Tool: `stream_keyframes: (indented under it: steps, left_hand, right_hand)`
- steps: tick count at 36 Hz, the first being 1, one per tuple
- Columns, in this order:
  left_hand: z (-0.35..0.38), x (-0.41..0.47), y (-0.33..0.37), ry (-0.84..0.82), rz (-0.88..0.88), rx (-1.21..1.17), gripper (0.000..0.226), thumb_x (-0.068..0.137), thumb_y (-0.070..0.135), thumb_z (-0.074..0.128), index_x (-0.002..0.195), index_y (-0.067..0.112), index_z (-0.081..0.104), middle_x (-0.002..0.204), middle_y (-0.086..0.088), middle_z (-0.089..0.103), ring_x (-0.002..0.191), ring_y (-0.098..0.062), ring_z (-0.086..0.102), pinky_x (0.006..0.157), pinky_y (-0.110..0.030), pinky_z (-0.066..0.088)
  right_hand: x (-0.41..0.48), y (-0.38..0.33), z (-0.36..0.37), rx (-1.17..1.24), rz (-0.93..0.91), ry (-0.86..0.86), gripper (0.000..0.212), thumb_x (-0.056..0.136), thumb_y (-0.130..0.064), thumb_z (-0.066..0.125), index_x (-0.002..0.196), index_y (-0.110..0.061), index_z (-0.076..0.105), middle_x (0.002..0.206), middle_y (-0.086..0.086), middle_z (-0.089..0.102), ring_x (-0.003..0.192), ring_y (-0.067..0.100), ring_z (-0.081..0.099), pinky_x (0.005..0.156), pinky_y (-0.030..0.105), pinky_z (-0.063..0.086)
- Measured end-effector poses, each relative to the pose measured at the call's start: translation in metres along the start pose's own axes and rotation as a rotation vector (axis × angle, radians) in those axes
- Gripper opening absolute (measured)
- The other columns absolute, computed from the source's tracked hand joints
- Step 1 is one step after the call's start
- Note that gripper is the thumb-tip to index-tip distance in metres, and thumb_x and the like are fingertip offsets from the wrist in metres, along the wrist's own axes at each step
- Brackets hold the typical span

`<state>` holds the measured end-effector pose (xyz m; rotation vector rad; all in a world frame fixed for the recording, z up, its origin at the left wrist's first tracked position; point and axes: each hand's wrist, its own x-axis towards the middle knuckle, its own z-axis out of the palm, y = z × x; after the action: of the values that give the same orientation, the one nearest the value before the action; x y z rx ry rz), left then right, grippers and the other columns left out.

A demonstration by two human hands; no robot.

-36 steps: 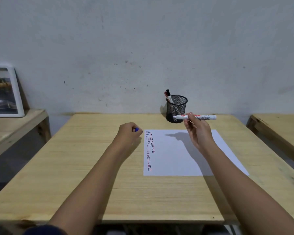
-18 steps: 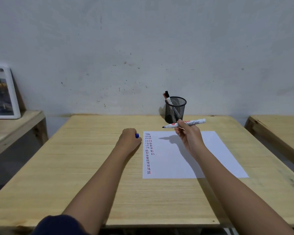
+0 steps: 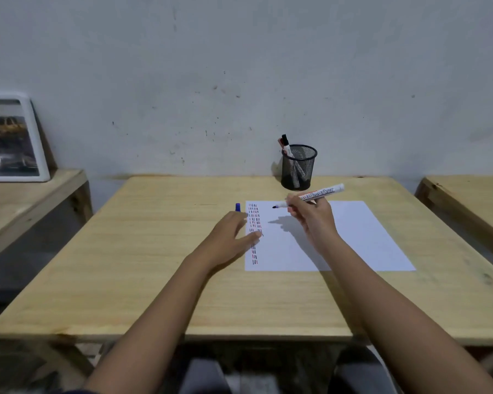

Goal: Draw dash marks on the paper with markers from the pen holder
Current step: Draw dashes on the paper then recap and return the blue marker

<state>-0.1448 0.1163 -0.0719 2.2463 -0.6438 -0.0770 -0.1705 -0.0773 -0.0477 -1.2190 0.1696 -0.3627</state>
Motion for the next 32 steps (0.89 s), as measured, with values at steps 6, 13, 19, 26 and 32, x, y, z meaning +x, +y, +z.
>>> stream_keyframes:
  steps: [6,13,19,26,32]
  left_hand:
    - [0.001,-0.020,0.002,-0.170,0.086,0.118,0.044,0.084,0.058,0.053,0.121,0.035,0.046,0.134,0.012,0.048,0.129,-0.012,0.041,0.112,-0.040,0.032]
    - [0.010,-0.022,-0.004,-0.188,0.024,0.377,0.085,0.085,0.068,0.039,0.151,0.022,0.012,0.160,0.011,0.005,0.148,-0.008,0.004,0.119,-0.029,0.009]
    - [0.011,-0.021,-0.007,-0.179,0.018,0.394,0.087,0.082,0.072,0.037,0.151,0.023,0.014,0.160,0.011,0.007,0.148,-0.009,0.007,0.120,-0.032,0.014]
    - [0.009,-0.025,-0.001,-0.169,-0.002,0.370,0.085,0.084,0.068,0.042,0.151,0.023,0.014,0.160,0.011,0.005,0.147,-0.006,0.005,0.117,-0.028,0.011]
    - [0.007,-0.027,0.004,-0.174,-0.006,0.367,0.084,0.085,0.065,0.044,0.151,0.022,0.014,0.160,0.011,0.005,0.147,-0.005,0.004,0.116,-0.024,0.010]
  right_hand:
    - [-0.022,0.018,0.012,-0.235,-0.019,0.040,0.024,0.075,-0.010,0.073,0.083,-0.012,0.050,0.070,0.008,0.056,0.048,0.008,0.052,0.051,0.020,0.044]
    - [-0.039,0.023,0.033,-0.311,-0.045,0.063,0.013,0.080,-0.003,0.056,0.085,-0.008,0.044,0.059,0.005,0.054,0.038,0.007,0.047,0.041,0.019,0.045]
    - [-0.037,0.027,0.036,-0.433,-0.098,-0.008,0.013,0.085,-0.001,0.051,0.091,-0.007,0.041,0.076,0.009,0.046,0.061,0.013,0.046,0.044,0.007,0.040]
    - [-0.036,0.028,0.036,-0.447,-0.117,-0.043,0.014,0.088,-0.001,0.050,0.093,-0.007,0.039,0.076,0.005,0.042,0.062,0.011,0.045,0.045,0.005,0.041]
    - [-0.036,0.028,0.035,-0.453,-0.109,-0.056,0.015,0.089,-0.001,0.051,0.093,-0.007,0.038,0.076,0.005,0.042,0.062,0.012,0.046,0.043,0.006,0.039]
